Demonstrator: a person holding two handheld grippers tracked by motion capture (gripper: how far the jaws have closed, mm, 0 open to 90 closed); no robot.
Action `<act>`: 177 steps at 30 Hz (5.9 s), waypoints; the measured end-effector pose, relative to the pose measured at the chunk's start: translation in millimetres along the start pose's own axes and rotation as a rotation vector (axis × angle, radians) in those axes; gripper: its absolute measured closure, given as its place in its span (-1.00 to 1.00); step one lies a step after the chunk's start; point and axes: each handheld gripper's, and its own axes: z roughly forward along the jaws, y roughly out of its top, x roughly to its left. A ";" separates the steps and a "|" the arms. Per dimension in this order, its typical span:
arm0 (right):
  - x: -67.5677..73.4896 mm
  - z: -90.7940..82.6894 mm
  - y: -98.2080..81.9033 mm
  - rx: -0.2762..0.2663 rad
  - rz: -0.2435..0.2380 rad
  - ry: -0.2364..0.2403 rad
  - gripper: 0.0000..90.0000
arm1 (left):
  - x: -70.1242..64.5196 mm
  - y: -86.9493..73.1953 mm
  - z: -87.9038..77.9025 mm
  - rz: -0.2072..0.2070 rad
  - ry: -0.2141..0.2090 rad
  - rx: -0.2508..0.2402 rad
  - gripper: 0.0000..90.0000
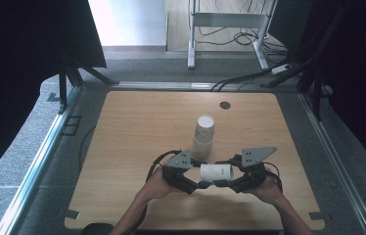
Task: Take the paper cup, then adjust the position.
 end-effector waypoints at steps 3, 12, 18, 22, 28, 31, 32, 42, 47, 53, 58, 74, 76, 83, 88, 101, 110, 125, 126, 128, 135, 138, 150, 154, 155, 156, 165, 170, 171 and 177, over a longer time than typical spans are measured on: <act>-0.6 0.0 -0.7 -0.008 0.008 0.007 -0.18 | -0.3 -0.5 -0.6 0.006 -0.002 -0.004 -0.26; -2.4 -0.6 -1.0 -0.005 0.017 0.011 -0.17 | 0.2 -0.7 -0.8 -0.001 -0.007 0.005 -0.15; -2.9 -0.4 -1.3 0.007 0.024 0.012 -0.18 | 0.5 -0.3 -1.2 -0.001 -0.012 0.014 -0.10; -3.4 -1.3 -1.1 0.011 0.030 0.009 -0.21 | 1.2 1.9 -1.7 -0.012 -0.024 0.019 -0.08; -3.2 -1.7 -0.8 0.017 0.032 0.004 -0.27 | 0.9 3.6 -2.2 -0.010 -0.027 0.027 -0.06; -3.7 -2.3 -1.3 0.020 0.038 0.001 -0.31 | 0.9 4.1 -2.7 -0.007 -0.024 0.033 -0.05; -3.8 -2.5 -1.5 0.021 0.037 -0.001 -0.33 | 1.0 4.3 -2.7 -0.005 -0.023 0.036 -0.05; -2.2 -5.7 0.7 0.075 0.035 -0.014 -0.54 | 1.2 9.5 -1.8 0.016 -0.012 0.120 -0.05; 0.4 -6.5 5.6 0.168 0.006 -0.044 -0.59 | 1.2 15.3 -0.8 0.042 0.010 0.203 -0.05; 1.2 0.6 13.7 0.370 -0.063 -0.100 -0.61 | -0.6 27.0 6.4 0.081 0.031 0.331 -0.06; 2.5 8.6 17.0 0.473 -0.111 -0.116 -0.59 | -1.1 34.3 11.2 0.107 0.043 0.401 -0.06; 6.4 36.9 20.6 0.656 -0.206 -0.108 -0.27 | -2.9 50.3 24.8 0.165 0.044 0.524 -0.06; 6.8 37.4 20.6 0.656 -0.208 -0.106 -0.20 | -2.5 50.0 25.8 0.161 0.042 0.529 -0.06; 8.0 37.7 19.7 0.650 -0.194 -0.107 -0.15 | -1.5 48.7 25.1 0.150 0.039 0.514 -0.13; 6.2 32.1 19.1 0.591 -0.171 -0.105 -0.16 | 0.4 48.9 18.6 0.106 0.043 0.461 -0.28; -0.1 9.7 7.8 0.271 -0.055 -0.079 -0.16 | 3.5 49.9 -2.0 -0.003 0.035 0.224 -0.68; 0.7 7.8 -7.3 0.101 -0.021 -0.055 -0.17 | 4.4 45.9 -4.9 -0.053 0.003 0.109 -0.68; 2.2 10.6 -15.1 0.025 -0.032 -0.019 -0.17 | 9.0 37.5 -0.7 -0.084 -0.072 0.034 -0.46; 2.1 10.7 -15.3 0.022 -0.031 -0.017 -0.17 | 8.8 37.4 -0.2 -0.082 -0.076 0.033 -0.45; 2.0 10.7 -15.3 0.023 -0.031 -0.018 -0.17 | 8.4 37.3 0.3 -0.079 -0.077 0.032 -0.44; 2.0 10.7 -15.4 0.025 -0.029 -0.014 -0.17 | 8.2 36.6 0.5 -0.068 -0.069 0.030 -0.34; 1.8 10.8 -15.4 0.025 -0.027 -0.013 -0.17 | 7.9 36.5 0.4 -0.065 -0.064 0.029 -0.33; 0.5 11.6 -15.7 0.032 -0.023 -0.005 -0.17 | 6.8 36.3 -0.2 -0.050 -0.059 0.027 -0.19; 0.4 13.4 -15.2 0.042 -0.021 -0.002 -0.17 | 5.9 37.5 -0.5 -0.038 -0.057 0.031 -0.15; 0.4 13.5 -15.0 0.046 -0.023 -0.004 -0.17 | 5.7 37.9 -0.5 -0.034 -0.054 0.033 -0.15; 0.6 14.0 -14.8 0.048 -0.025 -0.006 -0.17 | 5.7 38.3 -0.7 -0.031 -0.053 0.034 -0.14; 0.4 16.3 -11.9 0.080 -0.024 -0.034 -0.33 | 4.8 42.1 -1.1 -0.016 -0.046 0.039 -0.11; -0.6 18.4 -12.8 0.104 -0.006 -0.056 -0.61 | 3.9 43.1 -1.5 -0.012 -0.028 0.055 -0.11; -0.6 18.4 -12.8 0.104 -0.006 -0.056 -0.61 | 3.9 43.1 -1.5 -0.012 -0.028 0.055 -0.11; -0.2 19.1 -11.6 0.136 0.011 -0.091 -0.78 | 3.8 43.7 -3.0 -0.003 0.002 0.081 -0.11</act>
